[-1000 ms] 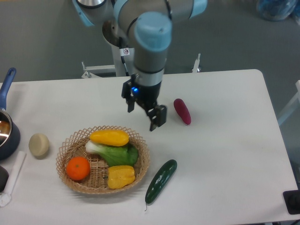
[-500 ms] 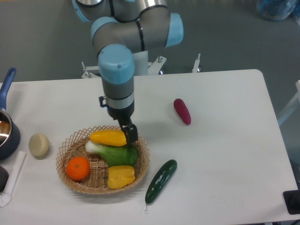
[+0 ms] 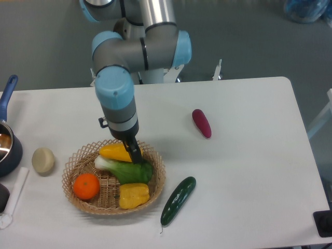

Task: Pick up the mango from the basket
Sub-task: 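Close the gripper around the yellow mango in the basket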

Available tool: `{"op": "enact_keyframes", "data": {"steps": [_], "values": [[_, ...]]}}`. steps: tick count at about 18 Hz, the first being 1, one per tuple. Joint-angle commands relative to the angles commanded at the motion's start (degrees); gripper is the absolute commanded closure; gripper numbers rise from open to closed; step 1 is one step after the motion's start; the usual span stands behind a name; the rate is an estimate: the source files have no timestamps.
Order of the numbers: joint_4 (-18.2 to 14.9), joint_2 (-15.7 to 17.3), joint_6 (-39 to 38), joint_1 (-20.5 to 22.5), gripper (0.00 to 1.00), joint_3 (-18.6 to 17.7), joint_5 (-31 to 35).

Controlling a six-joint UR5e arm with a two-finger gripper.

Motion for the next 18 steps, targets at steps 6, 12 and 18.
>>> {"op": "enact_keyframes", "data": {"steps": [6, 12, 18], "values": [[-0.09, -1.23, 0.00, -0.27, 0.00, -0.26, 0.79], [-0.17, -2.64, -0.09, -0.97, 0.00, -0.26, 1.67], [-0.53, -2.81, -0.09, -1.15, 0.00, -0.62, 1.85]]}}
